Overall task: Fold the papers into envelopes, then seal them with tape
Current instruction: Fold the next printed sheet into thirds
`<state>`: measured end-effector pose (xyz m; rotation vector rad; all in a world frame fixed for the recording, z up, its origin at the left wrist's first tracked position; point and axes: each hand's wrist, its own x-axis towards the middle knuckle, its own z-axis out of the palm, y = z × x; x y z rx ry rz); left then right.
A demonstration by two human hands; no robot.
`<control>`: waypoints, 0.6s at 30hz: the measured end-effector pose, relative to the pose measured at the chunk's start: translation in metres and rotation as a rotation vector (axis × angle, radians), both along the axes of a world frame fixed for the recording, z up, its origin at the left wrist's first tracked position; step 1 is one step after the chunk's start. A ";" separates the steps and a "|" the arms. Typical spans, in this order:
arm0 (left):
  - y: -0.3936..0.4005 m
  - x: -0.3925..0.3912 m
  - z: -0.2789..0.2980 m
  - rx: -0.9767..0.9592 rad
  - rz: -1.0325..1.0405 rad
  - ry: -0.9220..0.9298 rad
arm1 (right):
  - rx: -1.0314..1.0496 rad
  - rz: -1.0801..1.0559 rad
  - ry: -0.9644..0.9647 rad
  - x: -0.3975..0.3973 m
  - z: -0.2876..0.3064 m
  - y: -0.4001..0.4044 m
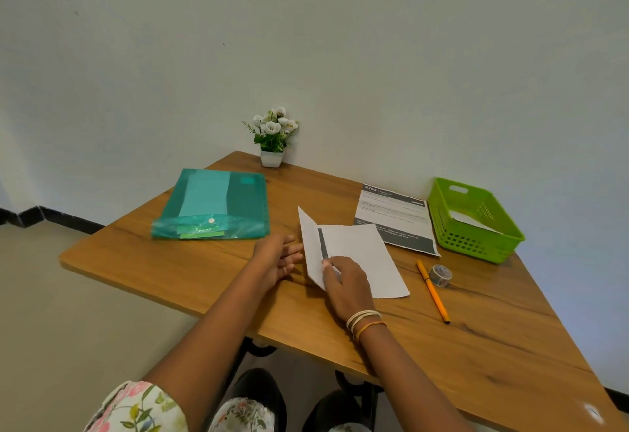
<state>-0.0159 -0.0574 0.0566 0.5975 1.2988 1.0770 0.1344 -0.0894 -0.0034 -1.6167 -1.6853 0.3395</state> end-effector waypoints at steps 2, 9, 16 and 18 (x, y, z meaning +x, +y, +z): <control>-0.002 0.007 -0.011 0.163 -0.025 0.062 | 0.002 0.034 0.050 -0.001 0.004 -0.003; -0.013 0.030 -0.050 0.724 -0.153 0.649 | -0.013 0.106 0.378 0.002 0.014 -0.011; -0.018 0.039 -0.064 0.887 -0.360 1.299 | -0.136 -0.157 0.467 0.018 0.025 0.008; -0.017 0.039 -0.065 0.885 -0.361 1.366 | -0.163 -0.217 0.367 0.025 0.027 0.010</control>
